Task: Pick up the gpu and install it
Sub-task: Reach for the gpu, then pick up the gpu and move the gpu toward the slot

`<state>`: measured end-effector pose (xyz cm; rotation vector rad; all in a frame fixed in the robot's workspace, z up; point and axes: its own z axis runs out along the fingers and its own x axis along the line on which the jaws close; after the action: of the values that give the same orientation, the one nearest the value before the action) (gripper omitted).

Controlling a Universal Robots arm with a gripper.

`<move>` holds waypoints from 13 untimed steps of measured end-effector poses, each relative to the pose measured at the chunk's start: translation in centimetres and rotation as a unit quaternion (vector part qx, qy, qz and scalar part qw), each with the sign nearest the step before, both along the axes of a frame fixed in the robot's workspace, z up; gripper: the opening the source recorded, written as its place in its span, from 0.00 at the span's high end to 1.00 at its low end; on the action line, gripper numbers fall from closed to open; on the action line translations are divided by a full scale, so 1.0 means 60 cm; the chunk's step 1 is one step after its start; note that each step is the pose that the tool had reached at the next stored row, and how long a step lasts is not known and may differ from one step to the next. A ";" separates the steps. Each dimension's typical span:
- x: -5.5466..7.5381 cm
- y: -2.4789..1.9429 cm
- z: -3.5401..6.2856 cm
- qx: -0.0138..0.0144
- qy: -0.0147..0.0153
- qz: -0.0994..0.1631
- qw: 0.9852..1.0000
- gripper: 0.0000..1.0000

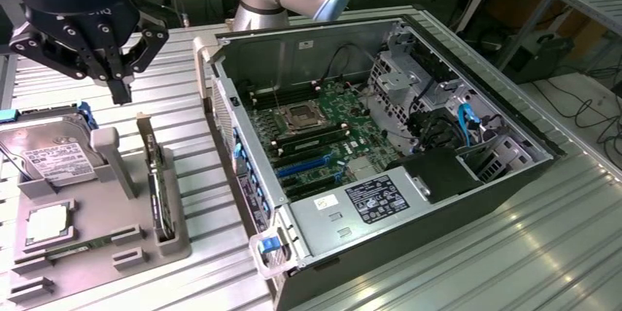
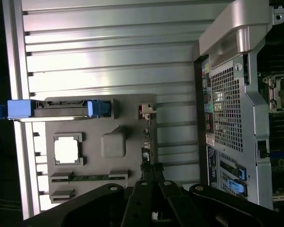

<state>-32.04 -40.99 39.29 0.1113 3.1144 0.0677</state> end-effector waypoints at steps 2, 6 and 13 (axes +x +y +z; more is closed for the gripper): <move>-0.001 -0.0001 0.000 0.000 0.000 0.000 1.000 0.89; -0.001 -0.0001 0.000 0.000 0.000 0.000 1.000 0.89; -0.001 -0.0001 0.000 0.000 0.000 0.000 1.000 0.89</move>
<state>-32.09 -40.99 39.29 0.1112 3.1145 0.0676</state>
